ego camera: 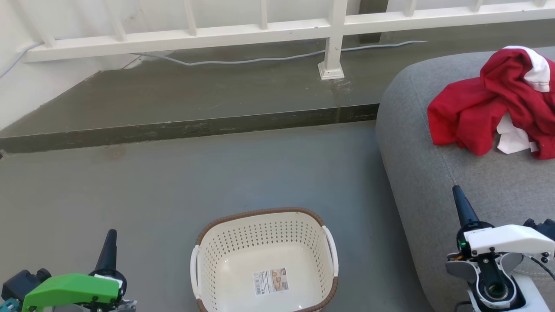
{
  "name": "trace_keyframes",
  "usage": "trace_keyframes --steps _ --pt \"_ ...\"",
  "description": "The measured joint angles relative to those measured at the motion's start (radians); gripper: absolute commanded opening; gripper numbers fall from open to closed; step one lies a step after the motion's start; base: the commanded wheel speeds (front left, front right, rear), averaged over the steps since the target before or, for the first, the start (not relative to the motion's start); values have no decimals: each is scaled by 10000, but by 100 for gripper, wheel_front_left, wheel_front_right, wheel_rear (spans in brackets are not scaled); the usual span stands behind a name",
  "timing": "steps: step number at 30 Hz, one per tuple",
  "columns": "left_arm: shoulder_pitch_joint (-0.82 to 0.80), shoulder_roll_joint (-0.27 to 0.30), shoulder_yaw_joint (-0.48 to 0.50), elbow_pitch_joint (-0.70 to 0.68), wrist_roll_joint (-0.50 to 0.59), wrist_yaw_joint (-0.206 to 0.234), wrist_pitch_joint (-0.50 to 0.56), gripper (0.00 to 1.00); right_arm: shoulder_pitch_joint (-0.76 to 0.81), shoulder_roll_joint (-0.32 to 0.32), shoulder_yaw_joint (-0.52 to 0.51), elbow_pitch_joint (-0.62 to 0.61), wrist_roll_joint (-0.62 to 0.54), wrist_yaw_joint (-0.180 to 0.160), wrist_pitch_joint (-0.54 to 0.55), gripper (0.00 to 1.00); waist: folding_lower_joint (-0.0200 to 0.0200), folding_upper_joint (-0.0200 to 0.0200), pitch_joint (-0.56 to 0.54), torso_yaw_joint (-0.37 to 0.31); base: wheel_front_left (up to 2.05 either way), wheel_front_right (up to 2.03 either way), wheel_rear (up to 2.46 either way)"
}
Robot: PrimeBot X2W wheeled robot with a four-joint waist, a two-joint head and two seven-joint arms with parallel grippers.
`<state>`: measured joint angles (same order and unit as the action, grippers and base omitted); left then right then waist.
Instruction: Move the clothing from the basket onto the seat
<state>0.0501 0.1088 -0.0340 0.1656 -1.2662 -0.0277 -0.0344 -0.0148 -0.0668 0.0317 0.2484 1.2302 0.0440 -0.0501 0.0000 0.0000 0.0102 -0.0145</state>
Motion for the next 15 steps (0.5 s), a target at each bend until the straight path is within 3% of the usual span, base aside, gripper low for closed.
trace_keyframes --steps 15 --pt "-445 -169 295 495 -1848 -439 468 0 -113 -50 -466 84 2082 353 516 0 0 0 -35 73 0 0 0"
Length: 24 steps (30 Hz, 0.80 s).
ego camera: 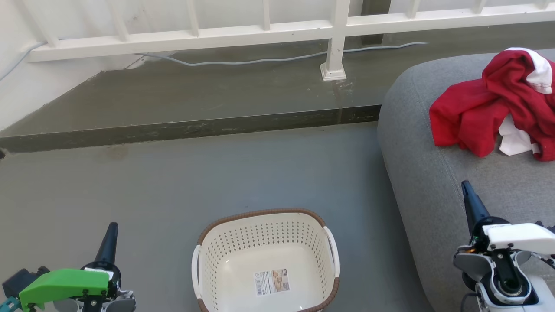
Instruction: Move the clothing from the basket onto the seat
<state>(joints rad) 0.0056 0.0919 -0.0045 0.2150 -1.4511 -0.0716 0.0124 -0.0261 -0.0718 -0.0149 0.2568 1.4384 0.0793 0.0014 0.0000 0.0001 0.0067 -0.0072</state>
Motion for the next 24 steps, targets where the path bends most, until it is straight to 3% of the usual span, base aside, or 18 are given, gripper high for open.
trace_keyframes --steps 16,24 --pt "-444 -146 259 408 -1839 -399 487 0 -145 -82 -443 79 2123 347 470 0 0 0 -34 72 0 0 0" --pt "-498 -153 295 466 -2002 -430 499 0 -275 -86 -458 100 2220 347 481 0 0 0 -35 73 0 0 0"
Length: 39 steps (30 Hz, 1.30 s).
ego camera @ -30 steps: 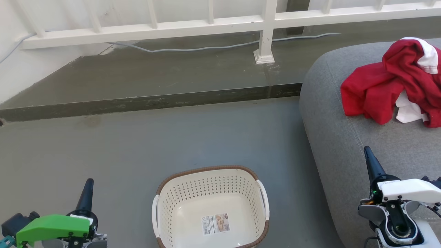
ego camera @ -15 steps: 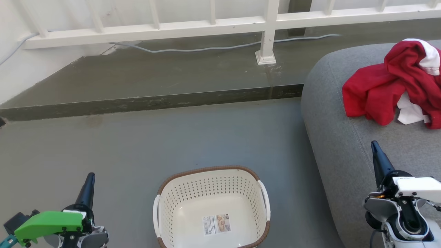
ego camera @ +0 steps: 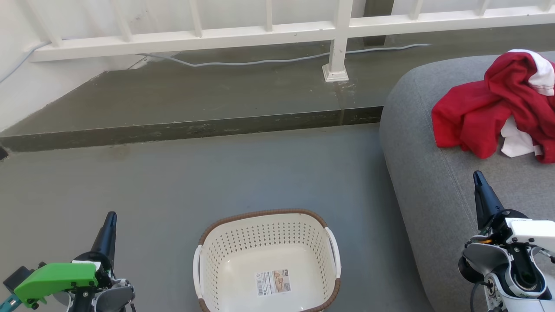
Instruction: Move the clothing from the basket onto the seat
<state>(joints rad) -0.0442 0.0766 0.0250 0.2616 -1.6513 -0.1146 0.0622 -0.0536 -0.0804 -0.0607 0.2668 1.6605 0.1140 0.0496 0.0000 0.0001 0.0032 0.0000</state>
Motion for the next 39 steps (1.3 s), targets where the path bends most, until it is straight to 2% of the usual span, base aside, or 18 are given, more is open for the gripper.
trace_keyframes --steps 39 --pt "-33 -10 21 155 0 -13 73 0 -3 0 -31 98 0 4 13 0 0 0 -5 -1 0 0 0"
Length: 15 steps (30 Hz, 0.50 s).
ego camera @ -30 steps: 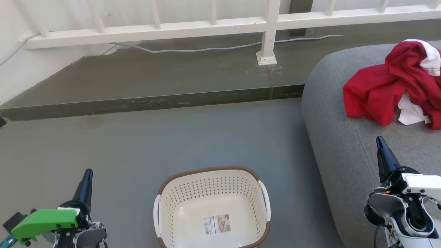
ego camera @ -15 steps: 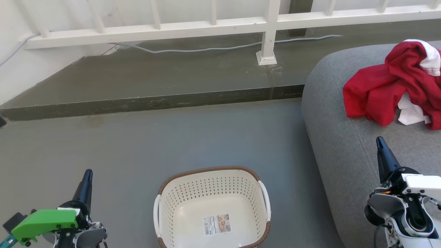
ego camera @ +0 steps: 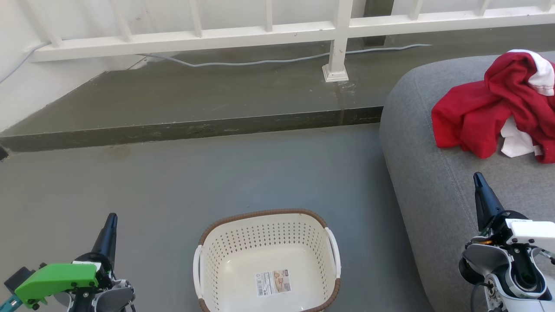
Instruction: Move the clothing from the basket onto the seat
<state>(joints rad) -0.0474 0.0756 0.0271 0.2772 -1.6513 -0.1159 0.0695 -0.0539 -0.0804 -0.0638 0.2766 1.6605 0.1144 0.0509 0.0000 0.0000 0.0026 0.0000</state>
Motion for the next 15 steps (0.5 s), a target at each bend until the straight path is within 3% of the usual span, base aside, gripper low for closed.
trace_keyframes --steps 15 --pt "-66 -4 6 15 0 -71 0 0 -2 2 -8 33 0 0 29 0 -1 0 -1 0 0 0 0"
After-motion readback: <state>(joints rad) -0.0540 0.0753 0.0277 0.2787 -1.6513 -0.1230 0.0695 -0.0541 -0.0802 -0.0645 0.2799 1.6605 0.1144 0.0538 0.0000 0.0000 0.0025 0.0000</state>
